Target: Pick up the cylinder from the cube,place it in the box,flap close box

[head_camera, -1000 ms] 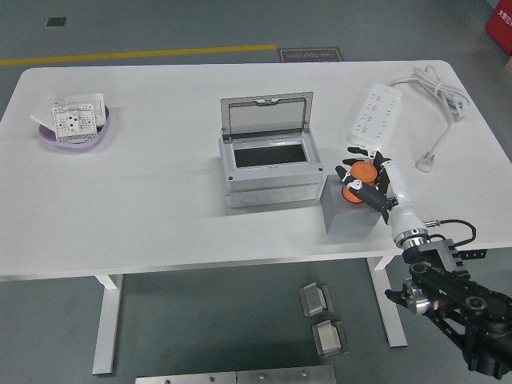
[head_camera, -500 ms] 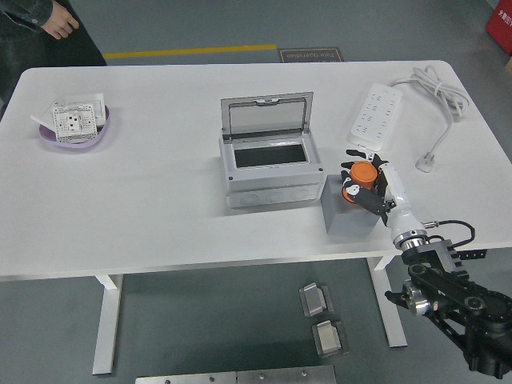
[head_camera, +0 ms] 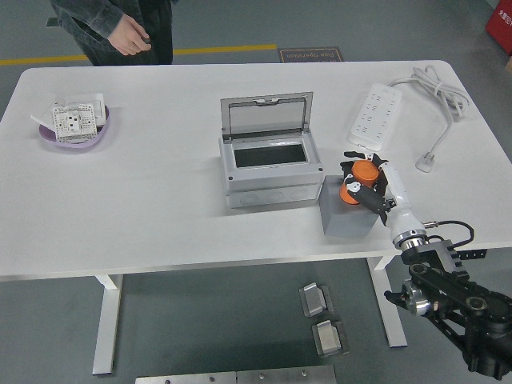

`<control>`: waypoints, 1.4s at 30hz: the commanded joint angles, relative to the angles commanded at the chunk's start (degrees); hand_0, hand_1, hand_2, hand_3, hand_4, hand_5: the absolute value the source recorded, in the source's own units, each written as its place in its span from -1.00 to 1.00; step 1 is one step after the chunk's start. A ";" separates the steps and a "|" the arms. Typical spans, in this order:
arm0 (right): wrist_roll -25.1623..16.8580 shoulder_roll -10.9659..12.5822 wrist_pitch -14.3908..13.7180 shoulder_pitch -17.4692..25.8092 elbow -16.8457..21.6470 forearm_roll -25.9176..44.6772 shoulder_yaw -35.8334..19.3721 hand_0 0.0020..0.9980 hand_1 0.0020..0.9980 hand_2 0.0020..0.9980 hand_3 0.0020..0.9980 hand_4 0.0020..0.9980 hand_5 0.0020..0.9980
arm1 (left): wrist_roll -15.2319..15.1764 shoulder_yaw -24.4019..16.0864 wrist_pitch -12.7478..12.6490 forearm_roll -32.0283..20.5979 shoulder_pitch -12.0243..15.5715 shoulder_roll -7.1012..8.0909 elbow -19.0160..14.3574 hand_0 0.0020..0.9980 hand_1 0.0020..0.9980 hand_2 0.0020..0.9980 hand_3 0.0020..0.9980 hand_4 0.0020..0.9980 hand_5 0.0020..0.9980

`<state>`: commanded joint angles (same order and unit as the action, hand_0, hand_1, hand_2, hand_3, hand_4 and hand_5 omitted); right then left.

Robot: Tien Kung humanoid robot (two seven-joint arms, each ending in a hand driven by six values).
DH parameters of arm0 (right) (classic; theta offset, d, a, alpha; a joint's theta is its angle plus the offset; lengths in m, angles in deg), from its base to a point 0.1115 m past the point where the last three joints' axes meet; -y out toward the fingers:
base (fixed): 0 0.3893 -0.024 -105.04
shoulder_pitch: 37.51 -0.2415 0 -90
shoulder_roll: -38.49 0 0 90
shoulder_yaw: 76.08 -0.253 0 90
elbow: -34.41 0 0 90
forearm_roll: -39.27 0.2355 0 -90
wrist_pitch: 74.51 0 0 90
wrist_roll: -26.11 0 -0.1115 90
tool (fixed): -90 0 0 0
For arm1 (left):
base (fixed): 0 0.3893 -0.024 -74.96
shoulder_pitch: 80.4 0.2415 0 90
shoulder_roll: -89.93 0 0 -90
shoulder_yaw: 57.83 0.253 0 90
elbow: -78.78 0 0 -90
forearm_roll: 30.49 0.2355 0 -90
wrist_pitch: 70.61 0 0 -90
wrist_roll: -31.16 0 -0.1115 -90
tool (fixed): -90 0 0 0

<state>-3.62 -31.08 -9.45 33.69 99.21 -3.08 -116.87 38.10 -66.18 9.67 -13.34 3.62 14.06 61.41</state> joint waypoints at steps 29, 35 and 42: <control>14.72 1.73 -6.45 -13.41 -1.16 -25.02 5.92 -0.45 -0.55 -0.28 -0.49 -1.00 -1.00 | -0.12 1.69 0.06 -1.07 0.39 0.19 0.14 0.25 0.28 0.21 0.26 0.37 -0.47; 22.17 0.51 -4.30 -20.54 -3.70 -33.56 10.99 -1.00 -0.84 -0.50 -0.59 -1.00 -1.00 | -0.11 2.48 0.01 -1.68 0.46 0.56 0.28 0.25 0.29 0.21 0.26 0.37 -0.47; 26.39 -2.55 -2.13 -28.64 -6.24 -36.33 18.03 -1.00 -0.91 -0.56 -0.63 -1.00 -1.00 | -0.09 3.13 0.02 -2.08 0.29 0.91 0.35 0.25 0.29 0.21 0.26 0.37 -0.46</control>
<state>22.77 -33.63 -11.58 5.05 92.97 -39.41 -98.84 38.02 -63.06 9.69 -15.42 3.91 14.97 61.76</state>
